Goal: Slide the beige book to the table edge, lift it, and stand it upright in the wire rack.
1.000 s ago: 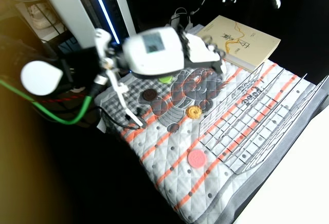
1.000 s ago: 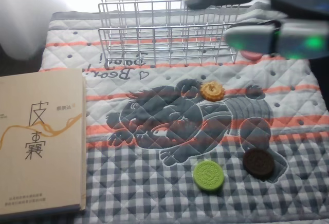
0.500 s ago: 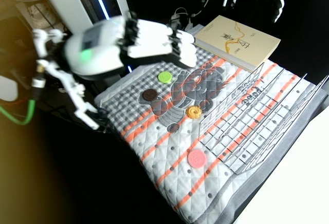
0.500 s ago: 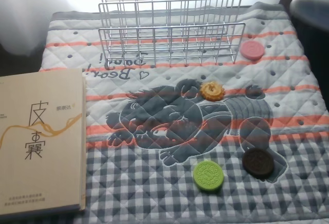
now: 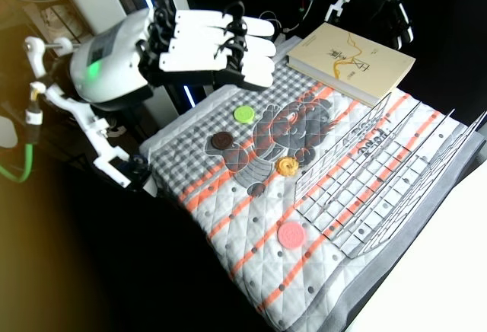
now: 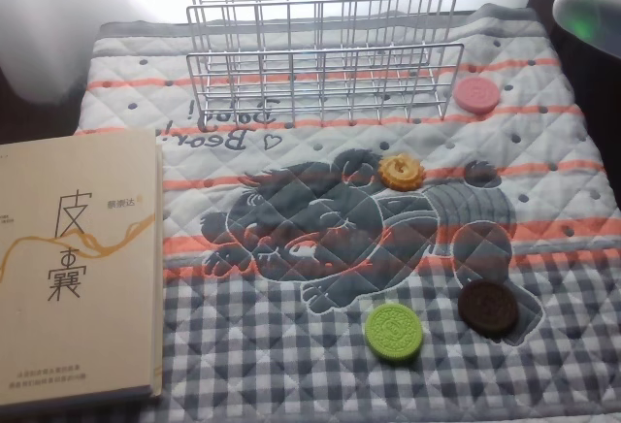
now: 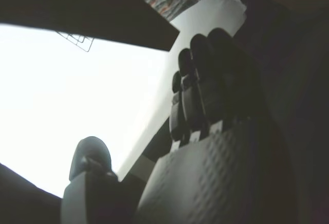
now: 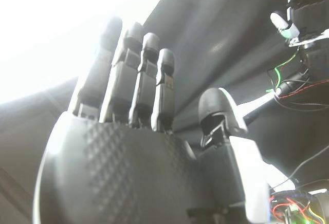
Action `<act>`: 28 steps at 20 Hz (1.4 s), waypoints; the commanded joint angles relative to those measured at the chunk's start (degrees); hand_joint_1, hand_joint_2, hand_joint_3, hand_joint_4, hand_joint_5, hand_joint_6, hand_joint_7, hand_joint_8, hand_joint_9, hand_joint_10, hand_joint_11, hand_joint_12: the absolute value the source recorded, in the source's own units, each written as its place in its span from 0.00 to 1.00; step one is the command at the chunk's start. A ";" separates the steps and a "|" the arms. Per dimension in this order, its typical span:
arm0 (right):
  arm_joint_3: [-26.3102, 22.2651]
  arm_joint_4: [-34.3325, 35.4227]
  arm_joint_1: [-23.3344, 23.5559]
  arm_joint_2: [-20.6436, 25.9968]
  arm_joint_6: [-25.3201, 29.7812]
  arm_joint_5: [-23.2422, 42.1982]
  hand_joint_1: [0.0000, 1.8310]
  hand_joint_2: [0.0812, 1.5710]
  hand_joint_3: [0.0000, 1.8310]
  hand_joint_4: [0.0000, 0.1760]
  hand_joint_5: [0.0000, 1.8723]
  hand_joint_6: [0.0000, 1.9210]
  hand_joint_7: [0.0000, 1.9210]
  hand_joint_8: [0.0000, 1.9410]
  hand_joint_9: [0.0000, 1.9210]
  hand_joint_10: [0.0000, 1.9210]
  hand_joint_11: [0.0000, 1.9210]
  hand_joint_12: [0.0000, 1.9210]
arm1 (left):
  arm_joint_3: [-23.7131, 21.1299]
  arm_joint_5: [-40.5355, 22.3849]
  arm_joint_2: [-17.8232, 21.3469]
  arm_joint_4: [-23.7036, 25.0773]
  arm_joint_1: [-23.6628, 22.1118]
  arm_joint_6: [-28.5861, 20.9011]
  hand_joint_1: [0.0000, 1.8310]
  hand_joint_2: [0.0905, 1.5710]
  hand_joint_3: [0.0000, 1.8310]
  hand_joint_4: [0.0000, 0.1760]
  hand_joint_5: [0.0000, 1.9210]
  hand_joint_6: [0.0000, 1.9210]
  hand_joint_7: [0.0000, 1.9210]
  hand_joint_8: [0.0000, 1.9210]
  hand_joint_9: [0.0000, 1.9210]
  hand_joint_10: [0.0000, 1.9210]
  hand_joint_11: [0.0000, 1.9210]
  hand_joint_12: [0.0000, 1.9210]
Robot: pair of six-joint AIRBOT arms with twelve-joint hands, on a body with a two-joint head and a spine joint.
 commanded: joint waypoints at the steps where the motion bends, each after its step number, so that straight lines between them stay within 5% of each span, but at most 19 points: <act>1: 0.11 2.43 0.43 0.04 -0.11 6.34 0.14 0.90 0.00 0.00 0.26 0.00 0.31 0.00 0.32 0.00 0.20 0.26 | 0.36 -5.53 -0.05 -0.19 -0.23 -1.04 0.21 0.52 0.00 0.00 0.12 0.00 0.20 0.00 0.24 0.00 0.02 0.73; 5: 0.26 2.76 0.15 -0.31 -0.11 6.33 0.15 0.90 0.00 0.00 0.26 0.00 0.30 0.00 0.31 0.00 0.19 0.26 | 0.80 -3.78 -0.15 4.28 -0.30 -3.64 0.20 0.52 0.00 0.00 0.11 0.00 0.24 0.01 0.29 0.02 0.05 0.69; 8: 0.40 3.04 -0.14 -0.50 -0.11 6.32 0.14 0.90 0.00 0.00 0.26 0.00 0.30 0.00 0.31 0.00 0.19 0.25 | 1.31 -1.94 -0.14 7.04 -1.09 -4.34 0.17 0.51 0.00 0.21 0.11 0.00 0.27 0.00 0.32 0.01 0.14 0.68; 9: 0.42 3.13 -0.20 -0.55 -0.10 6.32 0.14 0.90 0.00 0.00 0.26 0.00 0.30 0.00 0.31 0.00 0.19 0.25 | 1.49 -1.37 -0.15 7.72 -1.44 -4.60 0.18 0.52 0.00 0.12 0.11 0.00 0.26 0.00 0.32 0.01 0.13 0.71; 13: 0.58 3.40 -0.45 -0.71 -0.10 6.31 0.14 0.91 0.00 0.00 0.26 0.00 0.30 0.00 0.31 0.00 0.19 0.25 | 2.02 -1.91 -0.47 9.12 -2.02 -6.74 0.16 0.52 0.00 0.17 0.09 0.00 0.24 0.00 0.31 0.00 0.11 0.69; 14: 0.59 3.48 -0.53 -0.68 -0.10 6.31 0.15 0.91 0.00 0.00 0.26 0.00 0.29 0.00 0.31 0.00 0.19 0.26 | 2.20 -1.56 -0.46 9.68 -2.34 -6.96 0.14 0.52 0.00 0.11 0.09 0.00 0.25 0.00 0.32 0.00 0.10 0.68; 21: 0.67 3.52 -0.83 -0.93 -0.09 6.29 0.13 0.91 0.00 0.00 0.26 0.00 0.29 0.00 0.31 0.00 0.18 0.27 | 4.27 3.42 -1.82 9.77 -3.24 -6.96 0.16 0.51 0.00 0.27 0.05 0.00 0.22 0.00 0.28 0.01 0.04 0.76; 24: 0.67 3.60 -0.93 -0.91 -0.09 6.27 0.14 0.90 0.00 0.00 0.26 0.00 0.29 0.00 0.30 0.00 0.17 0.27 | 5.24 5.68 -2.69 9.64 -3.55 -6.94 0.16 0.52 0.00 0.09 0.06 0.00 0.22 0.00 0.29 0.01 0.06 0.79; 27: 0.68 3.64 -0.96 -0.94 -0.09 6.27 0.13 0.90 0.00 0.00 0.25 0.00 0.29 0.00 0.30 0.00 0.17 0.27 | 5.83 7.50 -2.97 11.43 -4.92 -6.94 0.15 0.51 0.00 0.16 0.05 0.00 0.23 0.00 0.31 0.01 0.08 0.81; 28: 0.70 3.64 -0.96 -0.94 -0.09 6.27 0.14 0.90 0.00 0.00 0.25 0.00 0.29 0.00 0.30 0.00 0.17 0.27 | 6.18 8.43 -3.11 12.64 -5.91 -6.94 0.13 0.51 0.00 0.03 0.05 0.00 0.32 0.01 0.38 0.07 0.14 0.85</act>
